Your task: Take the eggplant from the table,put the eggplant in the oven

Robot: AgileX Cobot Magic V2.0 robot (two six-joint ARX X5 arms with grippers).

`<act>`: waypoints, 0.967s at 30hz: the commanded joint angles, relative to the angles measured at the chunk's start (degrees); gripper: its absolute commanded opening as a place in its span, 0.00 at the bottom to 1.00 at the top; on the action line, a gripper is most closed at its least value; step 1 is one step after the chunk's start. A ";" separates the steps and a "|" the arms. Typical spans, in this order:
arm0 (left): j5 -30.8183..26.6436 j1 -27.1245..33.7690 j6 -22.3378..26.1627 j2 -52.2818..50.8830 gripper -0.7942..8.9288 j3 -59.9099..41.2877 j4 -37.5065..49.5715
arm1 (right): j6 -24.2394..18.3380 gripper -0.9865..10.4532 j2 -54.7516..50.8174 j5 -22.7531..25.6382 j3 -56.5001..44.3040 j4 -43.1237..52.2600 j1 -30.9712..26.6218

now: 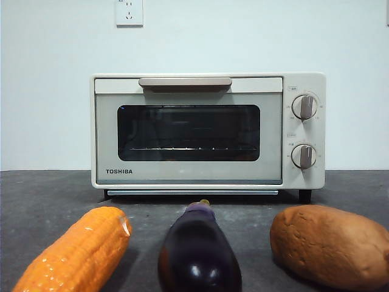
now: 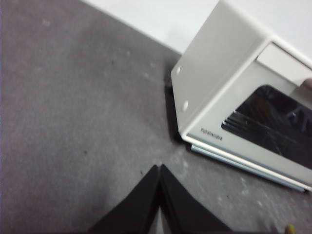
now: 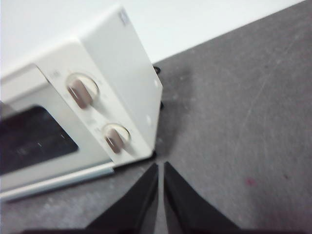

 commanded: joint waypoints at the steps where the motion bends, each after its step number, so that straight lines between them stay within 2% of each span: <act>1: 1.22 0.02 -0.02 1.55 0.09 3.89 -1.46 | 1.55 0.09 0.15 -0.09 4.31 -2.54 -0.07; 6: 3.98 0.02 0.39 6.43 0.09 10.47 -3.34 | 1.18 0.09 3.48 -0.11 12.72 -10.56 -0.07; 11: 6.56 0.00 3.32 14.01 0.09 18.01 -5.73 | -2.29 0.09 9.42 -1.36 21.64 -17.05 -0.04; 18: 16.87 0.00 4.72 26.29 0.09 27.45 -7.96 | -8.55 0.09 19.71 -3.87 34.93 -28.55 -0.02; 22: 22.73 -0.17 7.80 33.07 0.09 32.28 -11.47 | -12.26 0.09 25.22 -7.67 41.70 -35.54 0.00; 24: 23.54 -0.46 9.57 35.93 0.09 34.38 -13.33 | -13.77 0.09 27.80 -9.60 44.65 -39.01 0.00; 26: 23.76 -0.90 10.84 38.38 0.09 36.13 -14.75 | -14.19 0.12 30.16 -11.80 47.12 -42.29 0.00; 29: 23.82 -1.88 11.65 40.89 0.09 37.90 -15.74 | -14.14 0.21 33.38 -16.66 49.22 -45.81 0.20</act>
